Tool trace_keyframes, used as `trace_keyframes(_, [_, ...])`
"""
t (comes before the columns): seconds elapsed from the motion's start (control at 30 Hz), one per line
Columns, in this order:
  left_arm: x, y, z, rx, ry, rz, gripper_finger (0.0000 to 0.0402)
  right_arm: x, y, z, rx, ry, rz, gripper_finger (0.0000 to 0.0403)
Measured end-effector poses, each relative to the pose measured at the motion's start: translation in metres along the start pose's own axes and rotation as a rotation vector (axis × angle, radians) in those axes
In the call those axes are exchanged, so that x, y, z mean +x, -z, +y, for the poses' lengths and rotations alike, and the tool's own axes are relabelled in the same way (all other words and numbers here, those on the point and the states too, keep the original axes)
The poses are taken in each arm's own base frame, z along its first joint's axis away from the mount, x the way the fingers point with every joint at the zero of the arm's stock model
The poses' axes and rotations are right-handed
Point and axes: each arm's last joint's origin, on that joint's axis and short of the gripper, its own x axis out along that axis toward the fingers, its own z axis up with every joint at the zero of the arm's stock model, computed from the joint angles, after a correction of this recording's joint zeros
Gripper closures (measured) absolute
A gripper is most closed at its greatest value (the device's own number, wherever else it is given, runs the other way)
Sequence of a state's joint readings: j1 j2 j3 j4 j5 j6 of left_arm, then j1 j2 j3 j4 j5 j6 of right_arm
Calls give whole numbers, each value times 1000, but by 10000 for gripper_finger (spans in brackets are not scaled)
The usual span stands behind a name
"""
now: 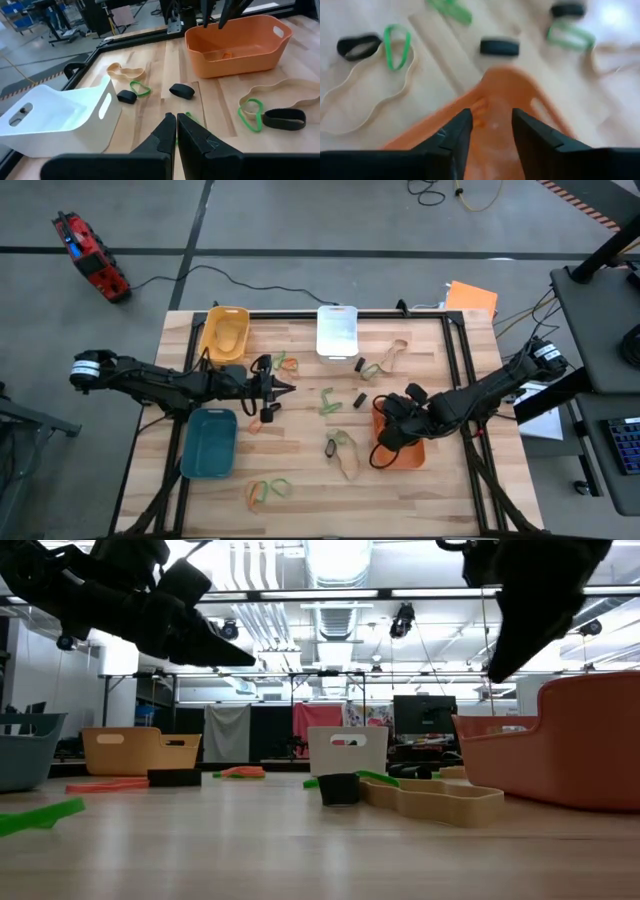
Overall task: Sort rubber bands into baskets
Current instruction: Put the black rubber band into the blue bin
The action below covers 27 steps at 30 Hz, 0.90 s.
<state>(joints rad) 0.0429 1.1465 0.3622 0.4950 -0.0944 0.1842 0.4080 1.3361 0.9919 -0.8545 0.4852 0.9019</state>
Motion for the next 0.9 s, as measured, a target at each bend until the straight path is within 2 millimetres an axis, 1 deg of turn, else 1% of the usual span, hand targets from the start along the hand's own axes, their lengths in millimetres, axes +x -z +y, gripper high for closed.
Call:
trace_keyframes(0.1, [0,0,0,-40,0,1,402,-1,-6,2,-52,25,-98,242])
trace_keyframes(0.2, [0,0,0,-105,1,2,402,-2,-13,8,-119,17,-205,233])
trace_keyframes(0.43, [-1,3,-5,-254,29,40,402,-7,-32,25,-358,-63,-430,236])
trace_keyframes(0.57, [-2,3,-13,-320,90,49,402,-7,-37,32,-488,-119,-538,239])
trace_keyframes(0.73, [-4,1,-26,-369,166,54,402,2,-42,31,-561,-233,-583,239])
trace_keyframes(0.9, [-7,4,-39,-430,215,129,402,14,-41,23,-580,-226,-574,240])
